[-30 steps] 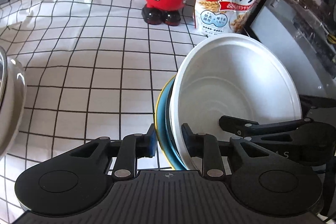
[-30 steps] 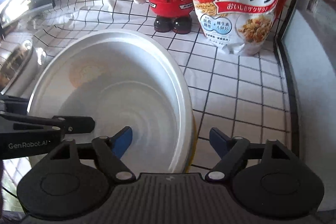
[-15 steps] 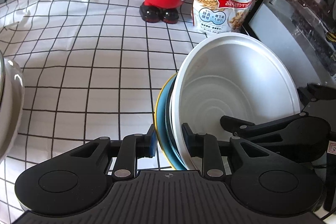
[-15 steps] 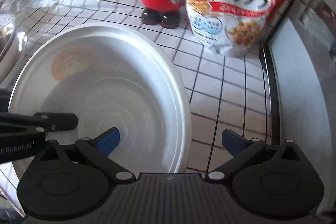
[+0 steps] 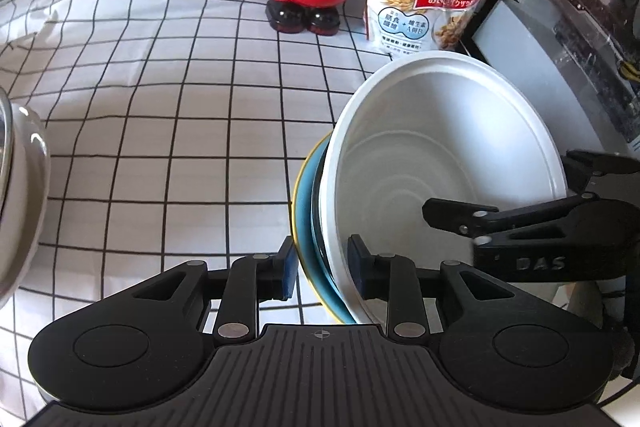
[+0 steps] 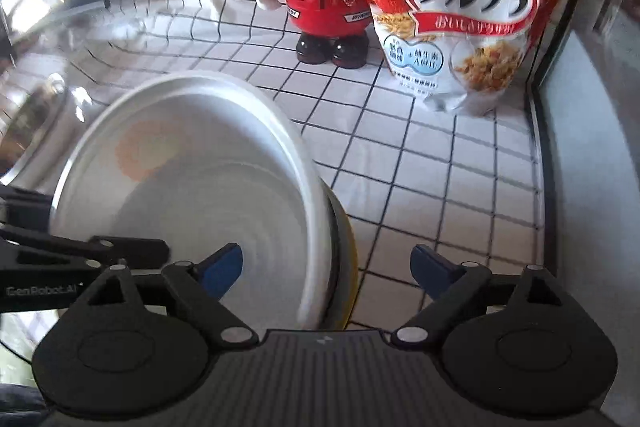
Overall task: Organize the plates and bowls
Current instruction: 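Carry the blue bowl stack with the left gripper over the white plate pile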
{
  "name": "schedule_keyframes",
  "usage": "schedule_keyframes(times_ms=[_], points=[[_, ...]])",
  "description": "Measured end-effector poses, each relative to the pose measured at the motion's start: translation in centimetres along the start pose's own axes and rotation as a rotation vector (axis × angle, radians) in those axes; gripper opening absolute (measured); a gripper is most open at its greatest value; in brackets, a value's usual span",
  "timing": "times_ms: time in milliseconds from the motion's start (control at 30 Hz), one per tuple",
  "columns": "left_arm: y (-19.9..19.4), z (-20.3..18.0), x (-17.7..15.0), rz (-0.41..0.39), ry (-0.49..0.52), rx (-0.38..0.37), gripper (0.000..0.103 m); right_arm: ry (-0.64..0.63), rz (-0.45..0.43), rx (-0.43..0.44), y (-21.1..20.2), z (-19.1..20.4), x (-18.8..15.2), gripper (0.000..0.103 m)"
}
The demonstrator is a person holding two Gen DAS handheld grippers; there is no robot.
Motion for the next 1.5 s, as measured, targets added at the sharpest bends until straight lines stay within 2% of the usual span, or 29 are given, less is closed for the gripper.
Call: schedule_keyframes(times_ms=[133, 233, 267, 367, 500, 600, 733, 967, 1067, 1167, 1300, 1500], points=[[0.2, 1.0, 0.1, -0.001, -0.078, -0.103, 0.039, 0.076, 0.040, 0.065, 0.5, -0.6, -0.3, 0.090], [0.4, 1.6, -0.3, 0.007, -0.114, -0.122, 0.052, 0.089, 0.048, 0.078, 0.8, -0.4, -0.6, 0.089], [0.4, 1.6, -0.5, 0.013, -0.119, -0.123, 0.053, 0.087, 0.047, 0.082, 1.0, -0.4, -0.6, 0.089], [0.5, 1.4, -0.6, 0.012, -0.113, -0.116, 0.053, 0.082, 0.043, 0.084, 1.3, 0.0, -0.5, 0.089], [1.2, 0.3, -1.4, 0.088, -0.092, -0.143, 0.052, 0.086, 0.040, 0.089, 1.3, -0.1, -0.4, 0.089], [1.5, -0.6, -1.8, 0.121, -0.062, -0.130, 0.042, 0.094, 0.040, 0.088, 1.3, -0.2, -0.4, 0.089], [1.7, -0.9, -1.9, 0.128, -0.036, -0.076, 0.042, 0.094, 0.042, 0.088, 1.3, -0.2, -0.6, 0.089], [1.5, -0.6, -1.9, 0.110, -0.062, -0.070, 0.041, 0.089, 0.034, 0.094, 1.3, -0.3, -0.9, 0.089], [1.5, -0.5, -1.7, 0.119, -0.080, -0.075, 0.041, 0.100, 0.026, 0.132, 1.3, -0.4, -0.7, 0.089], [1.6, -0.4, -1.4, 0.123, -0.103, -0.087, 0.043, 0.144, 0.038, 0.211, 1.5, -0.5, -0.6, 0.089], [1.9, -0.3, -1.0, 0.136, -0.134, -0.101, 0.045, 0.206, 0.071, 0.296, 1.9, -0.4, -0.7, 0.082], [2.0, -0.4, -1.0, 0.141, -0.139, -0.090, 0.046, 0.288, 0.113, 0.364, 2.3, -0.4, -1.0, 0.071]])
Point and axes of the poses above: each gripper's, at about its wrist camera, not at the fingertips, and y roughly the way its jaws point, z to its left, x to its top, the point moved 10 cm from there along y, roughly the way its jaws point, and after that the axes turned 2 degrees about -x, right-handed, at the moved point
